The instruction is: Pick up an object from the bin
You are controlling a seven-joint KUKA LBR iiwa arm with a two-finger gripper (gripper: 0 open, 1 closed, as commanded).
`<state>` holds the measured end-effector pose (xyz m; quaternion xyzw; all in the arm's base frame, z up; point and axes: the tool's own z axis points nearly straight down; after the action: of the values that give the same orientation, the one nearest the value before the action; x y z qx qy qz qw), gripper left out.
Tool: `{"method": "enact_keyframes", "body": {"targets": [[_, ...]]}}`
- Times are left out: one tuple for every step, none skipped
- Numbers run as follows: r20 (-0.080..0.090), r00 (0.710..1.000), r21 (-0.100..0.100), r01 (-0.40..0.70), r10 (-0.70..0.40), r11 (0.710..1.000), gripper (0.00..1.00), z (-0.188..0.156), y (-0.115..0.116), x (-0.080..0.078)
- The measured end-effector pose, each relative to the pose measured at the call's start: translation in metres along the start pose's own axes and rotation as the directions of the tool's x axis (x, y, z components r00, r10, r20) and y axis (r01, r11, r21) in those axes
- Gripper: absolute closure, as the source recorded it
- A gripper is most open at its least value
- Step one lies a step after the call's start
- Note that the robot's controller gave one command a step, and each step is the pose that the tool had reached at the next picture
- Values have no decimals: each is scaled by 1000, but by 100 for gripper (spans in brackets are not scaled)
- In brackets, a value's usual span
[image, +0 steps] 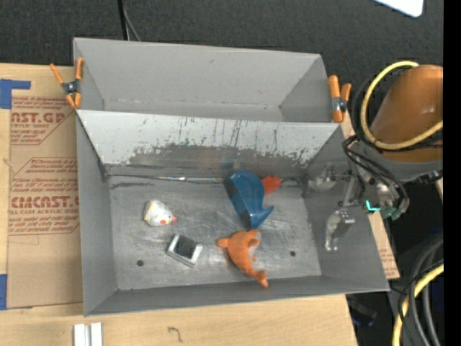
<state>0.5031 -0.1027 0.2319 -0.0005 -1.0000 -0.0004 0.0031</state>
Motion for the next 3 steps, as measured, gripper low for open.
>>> {"method": "enact_keyframes", "body": {"targets": [[8,1000,1,2,-2,1000,0,-4,1,-2],[11,993,3,114,-114,993,0,46,23,4],[5,882,3,471,-471,882,0,68,55,4]]}}
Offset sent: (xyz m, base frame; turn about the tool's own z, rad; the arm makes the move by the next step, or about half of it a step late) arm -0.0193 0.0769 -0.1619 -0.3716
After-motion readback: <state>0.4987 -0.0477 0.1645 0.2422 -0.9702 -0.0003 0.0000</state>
